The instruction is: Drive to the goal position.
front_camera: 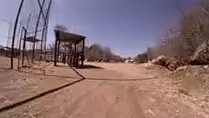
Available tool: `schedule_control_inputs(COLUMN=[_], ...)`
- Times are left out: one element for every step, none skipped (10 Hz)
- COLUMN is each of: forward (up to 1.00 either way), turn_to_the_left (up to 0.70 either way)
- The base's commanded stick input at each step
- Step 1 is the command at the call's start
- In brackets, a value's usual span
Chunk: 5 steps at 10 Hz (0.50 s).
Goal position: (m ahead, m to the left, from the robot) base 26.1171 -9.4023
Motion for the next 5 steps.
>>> schedule_control_inputs(forward=[0.85, 0.85, 0.85, 0.85, 0.85], turn_to_the_left=[0.0, 0.0, 0.0, 0.0, 0.0])
